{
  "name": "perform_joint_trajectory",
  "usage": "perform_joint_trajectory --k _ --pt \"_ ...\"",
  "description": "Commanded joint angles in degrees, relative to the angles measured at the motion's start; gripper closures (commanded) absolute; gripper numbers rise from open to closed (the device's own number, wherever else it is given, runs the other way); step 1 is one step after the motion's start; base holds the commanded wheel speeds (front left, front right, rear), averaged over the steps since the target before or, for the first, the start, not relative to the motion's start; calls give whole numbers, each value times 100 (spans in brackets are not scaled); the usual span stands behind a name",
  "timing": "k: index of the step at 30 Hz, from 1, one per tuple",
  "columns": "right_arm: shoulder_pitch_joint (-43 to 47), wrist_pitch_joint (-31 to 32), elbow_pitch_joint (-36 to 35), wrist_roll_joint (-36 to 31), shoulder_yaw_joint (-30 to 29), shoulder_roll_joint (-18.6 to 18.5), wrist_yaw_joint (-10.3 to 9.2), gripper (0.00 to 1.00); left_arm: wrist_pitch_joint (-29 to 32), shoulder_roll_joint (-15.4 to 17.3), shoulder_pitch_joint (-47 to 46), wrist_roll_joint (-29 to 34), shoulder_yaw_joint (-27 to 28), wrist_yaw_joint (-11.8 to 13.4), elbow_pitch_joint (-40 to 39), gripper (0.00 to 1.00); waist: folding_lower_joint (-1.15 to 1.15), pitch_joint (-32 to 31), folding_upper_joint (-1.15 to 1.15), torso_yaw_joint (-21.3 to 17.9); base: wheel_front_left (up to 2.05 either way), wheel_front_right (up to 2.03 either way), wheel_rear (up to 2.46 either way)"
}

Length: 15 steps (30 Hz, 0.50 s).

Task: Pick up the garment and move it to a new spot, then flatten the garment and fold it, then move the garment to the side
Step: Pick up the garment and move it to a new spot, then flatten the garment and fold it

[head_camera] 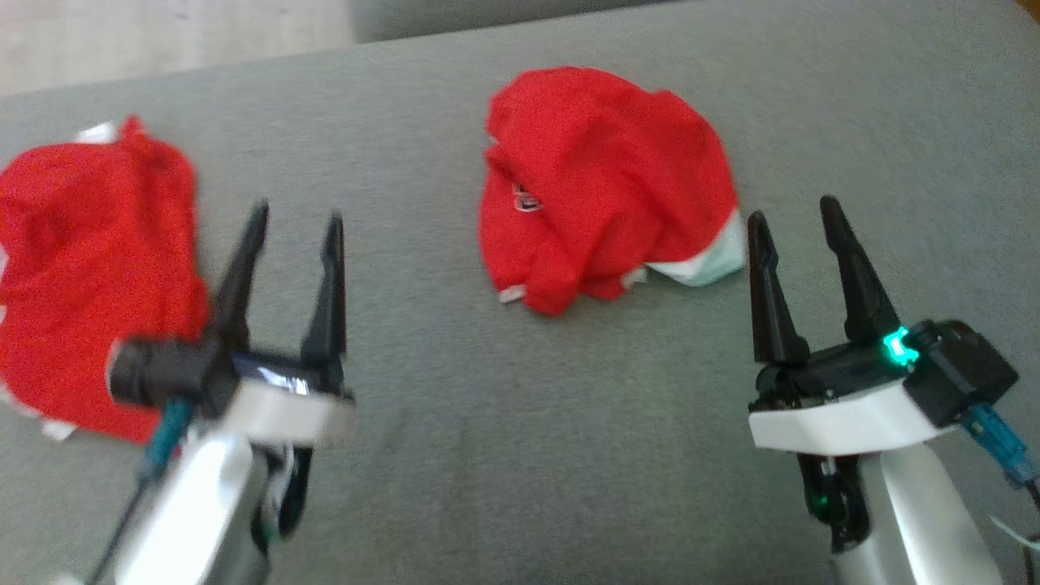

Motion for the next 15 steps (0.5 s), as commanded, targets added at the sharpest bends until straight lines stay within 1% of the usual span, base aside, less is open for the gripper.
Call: perform_joint_trajectory --k 1,3,7,11,15 --pt "51 -36 -137 -77 148 -17 -4 0 -27 -16 182 124 413 -30 -327 0 0 -273 0 458 0 0 0" --pt "96 -36 -88 -113 146 -17 -4 0 -27 -156 573 340 562 -92 -459 0 0 -351 0 571 0 0 0" --pt "182 -36 -4 -143 137 -17 -4 0 -27 -569 1145 636 984 -231 -726 0 0 -457 0 665 0 0 0" --pt "259 -36 50 -171 134 -17 -4 0 -28 -950 1461 889 1370 -475 -849 0 0 -500 0 681 0 0 0" --pt "269 -36 77 -212 142 -17 -4 0 -28 -1165 1524 1198 1566 -764 -787 0 0 -495 0 702 0 0 0"
